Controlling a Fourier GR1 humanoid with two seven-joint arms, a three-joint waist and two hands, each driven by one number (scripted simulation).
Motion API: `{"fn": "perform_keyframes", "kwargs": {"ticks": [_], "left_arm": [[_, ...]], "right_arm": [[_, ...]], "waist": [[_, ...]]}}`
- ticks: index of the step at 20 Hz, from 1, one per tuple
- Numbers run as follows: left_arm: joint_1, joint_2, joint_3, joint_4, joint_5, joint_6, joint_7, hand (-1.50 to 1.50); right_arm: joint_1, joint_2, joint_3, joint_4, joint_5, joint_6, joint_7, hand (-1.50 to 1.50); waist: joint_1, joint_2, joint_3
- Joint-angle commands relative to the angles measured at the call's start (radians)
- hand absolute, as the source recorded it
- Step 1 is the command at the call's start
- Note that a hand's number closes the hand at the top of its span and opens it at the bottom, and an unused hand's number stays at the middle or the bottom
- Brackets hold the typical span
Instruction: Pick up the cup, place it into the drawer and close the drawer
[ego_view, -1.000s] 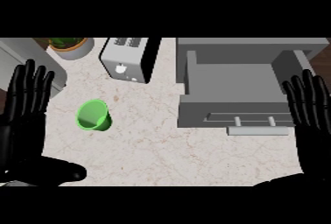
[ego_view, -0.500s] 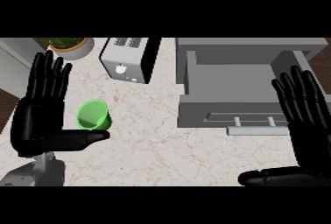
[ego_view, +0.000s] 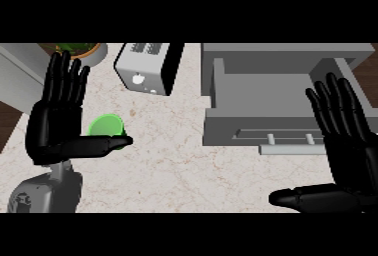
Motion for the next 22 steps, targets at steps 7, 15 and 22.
{"fn": "perform_keyframes", "kwargs": {"ticks": [7,15,22], "left_arm": [[0.028,0.011,0.013,0.029,0.006,0.025,0.0,-1.5],[0.181,-0.006,-0.005,0.03,-0.007,0.014,-0.041,-1.5],[0.149,0.027,0.06,0.191,0.002,-0.005,-0.143,-1.5]], "right_arm": [[-0.008,0.018,0.005,-0.05,0.021,-0.016,0.041,-1.5],[0.023,-0.005,-0.036,-0.067,-0.019,0.023,0.029,-1.5],[-0.021,0.021,-0.011,-0.074,0.01,-0.012,0.072,-1.5]], "waist": [[0.001,-0.001,0.0],[0.001,-0.001,0.0],[0.0,0.0,0.0]]}}
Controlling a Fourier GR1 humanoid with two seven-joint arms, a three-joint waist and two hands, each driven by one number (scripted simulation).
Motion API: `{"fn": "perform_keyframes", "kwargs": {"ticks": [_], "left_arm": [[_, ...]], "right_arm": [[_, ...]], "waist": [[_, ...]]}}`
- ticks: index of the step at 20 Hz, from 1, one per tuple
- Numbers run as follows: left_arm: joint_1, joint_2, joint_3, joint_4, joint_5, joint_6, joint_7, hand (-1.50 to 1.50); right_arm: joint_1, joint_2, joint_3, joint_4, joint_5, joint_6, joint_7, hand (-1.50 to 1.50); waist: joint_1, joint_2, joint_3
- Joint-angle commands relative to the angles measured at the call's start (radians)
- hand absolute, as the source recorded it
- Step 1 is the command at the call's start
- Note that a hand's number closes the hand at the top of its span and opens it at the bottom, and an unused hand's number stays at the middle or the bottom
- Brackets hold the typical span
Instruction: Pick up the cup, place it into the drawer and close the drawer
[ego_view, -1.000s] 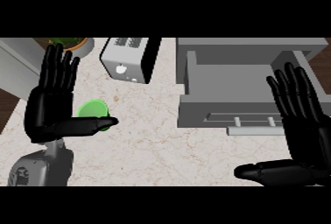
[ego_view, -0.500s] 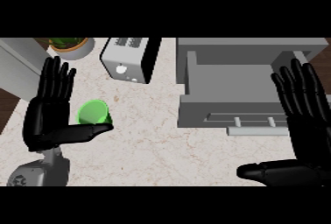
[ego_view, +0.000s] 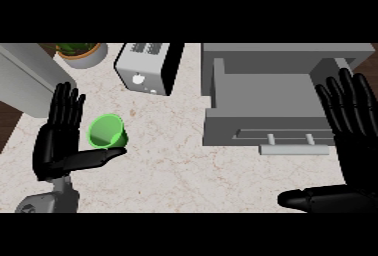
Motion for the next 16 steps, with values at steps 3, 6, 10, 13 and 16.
{"fn": "perform_keyframes", "kwargs": {"ticks": [3,6,10,13,16], "left_arm": [[-0.03,0.006,0.041,0.174,-0.009,0.01,-0.104,-1.5],[-0.023,0.0,0.04,0.257,-0.024,0.001,-0.173,-1.5],[0.022,0.036,0.078,0.293,0.028,-0.072,-0.23,-1.5],[-0.066,0.06,0.106,0.474,0.017,-0.078,-0.295,-1.5],[-0.112,0.055,0.101,0.558,0.005,-0.066,-0.332,-1.5]], "right_arm": [[0.038,0.012,0.033,-0.023,0.032,0.006,-0.004,-1.5],[-0.056,-0.019,-0.025,0.013,-0.019,0.008,0.047,-1.5],[-0.008,-0.015,-0.044,0.028,-0.046,0.039,-0.002,-1.5],[-0.037,-0.018,-0.045,0.016,-0.035,0.022,0.023,-1.5],[0.0,-0.029,-0.058,0.002,-0.052,0.047,0.019,-1.5]], "waist": [[-0.002,0.0,0.0],[-0.001,0.001,0.0],[0.001,0.0,0.0],[-0.003,0.001,0.0],[-0.004,0.001,0.0]]}}
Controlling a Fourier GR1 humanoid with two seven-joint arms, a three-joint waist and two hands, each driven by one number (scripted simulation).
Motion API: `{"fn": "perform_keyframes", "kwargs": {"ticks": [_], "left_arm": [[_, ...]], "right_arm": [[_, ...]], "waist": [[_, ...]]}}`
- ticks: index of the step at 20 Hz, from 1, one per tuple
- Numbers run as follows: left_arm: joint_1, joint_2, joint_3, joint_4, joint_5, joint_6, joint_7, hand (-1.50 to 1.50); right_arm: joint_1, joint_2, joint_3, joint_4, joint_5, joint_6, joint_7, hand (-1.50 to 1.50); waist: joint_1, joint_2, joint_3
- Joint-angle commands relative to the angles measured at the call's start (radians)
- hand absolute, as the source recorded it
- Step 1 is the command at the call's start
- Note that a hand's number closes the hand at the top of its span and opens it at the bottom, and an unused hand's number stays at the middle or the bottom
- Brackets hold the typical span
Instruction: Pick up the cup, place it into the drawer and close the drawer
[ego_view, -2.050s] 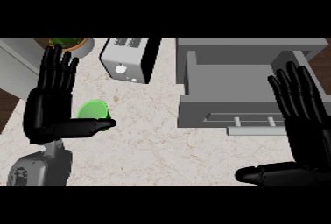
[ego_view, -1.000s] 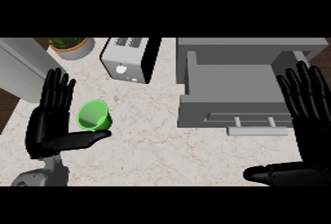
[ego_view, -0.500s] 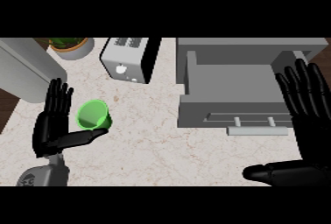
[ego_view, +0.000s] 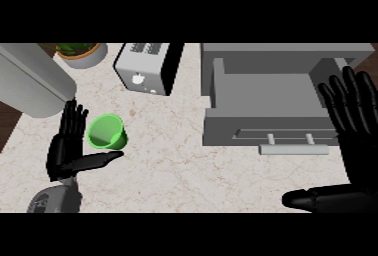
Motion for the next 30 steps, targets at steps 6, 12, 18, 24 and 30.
{"fn": "perform_keyframes", "kwargs": {"ticks": [6,12,18,24,30], "left_arm": [[-0.106,0.053,0.054,0.259,0.033,-0.041,-0.109,-1.5],[-0.05,0.015,0.032,0.249,0.017,-0.004,-0.184,-1.5],[-0.172,0.084,0.083,0.597,0.012,-0.068,-0.365,-1.5],[-0.245,0.111,0.088,0.779,-0.003,-0.108,-0.485,-1.5],[-0.288,0.135,0.099,0.81,0.028,-0.149,-0.473,-1.5]], "right_arm": [[-0.02,-0.016,-0.024,0.018,-0.027,0.025,0.011,-1.5],[-0.027,0.032,0.044,-0.038,0.028,-0.043,0.078,-1.5],[0.032,0.042,0.056,0.013,0.048,-0.004,-0.019,-1.5],[-0.093,-0.022,-0.031,0.006,-0.026,0.003,0.085,-1.5],[0.056,0.04,0.062,-0.066,0.046,0.005,0.008,-1.5]], "waist": [[-0.001,0.0,0.0],[0.003,-0.001,0.0],[-0.004,0.001,0.0],[-0.006,0.003,-0.001],[-0.006,0.001,0.0]]}}
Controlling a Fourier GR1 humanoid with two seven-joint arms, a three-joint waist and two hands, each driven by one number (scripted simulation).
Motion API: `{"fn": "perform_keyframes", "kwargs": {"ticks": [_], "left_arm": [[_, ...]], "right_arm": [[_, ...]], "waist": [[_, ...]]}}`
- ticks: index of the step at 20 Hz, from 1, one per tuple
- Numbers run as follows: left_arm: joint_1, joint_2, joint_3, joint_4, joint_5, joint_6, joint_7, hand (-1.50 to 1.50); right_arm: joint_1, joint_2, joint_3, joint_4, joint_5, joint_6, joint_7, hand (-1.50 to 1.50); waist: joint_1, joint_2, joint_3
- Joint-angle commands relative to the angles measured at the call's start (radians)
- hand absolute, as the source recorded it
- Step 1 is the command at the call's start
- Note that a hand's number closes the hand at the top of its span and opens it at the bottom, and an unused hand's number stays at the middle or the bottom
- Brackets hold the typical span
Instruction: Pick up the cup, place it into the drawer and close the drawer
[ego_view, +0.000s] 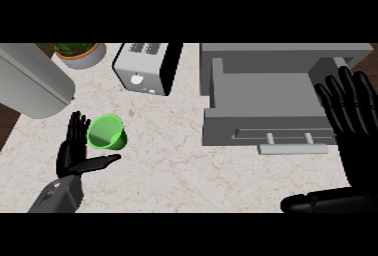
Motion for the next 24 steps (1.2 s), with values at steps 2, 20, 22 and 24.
{"fn": "perform_keyframes", "kwargs": {"ticks": [2,20,22,24], "left_arm": [[-0.05,-0.035,-0.003,0.074,0.001,0.019,-0.048,-1.5],[-0.103,-0.009,0.029,0.225,0.038,-0.253,-0.146,-1.5],[-0.136,-0.026,0.037,0.214,0.055,-0.245,-0.104,1.5],[-0.141,0.006,0.026,0.201,0.048,-0.289,-0.087,1.5]], "right_arm": [[0.004,0.024,0.028,-0.022,0.016,-0.028,0.032,-1.5],[-0.024,0.029,0.025,0.034,0.006,-0.01,-0.011,-1.5],[0.011,-0.01,-0.02,0.005,-0.031,0.024,-0.01,-1.5],[-0.059,-0.01,-0.006,-0.026,-0.026,-0.015,0.091,-1.5]], "waist": [[-0.001,0.0,0.0],[-0.015,0.008,-0.002],[-0.015,0.005,-0.001],[-0.012,0.004,-0.002]]}}
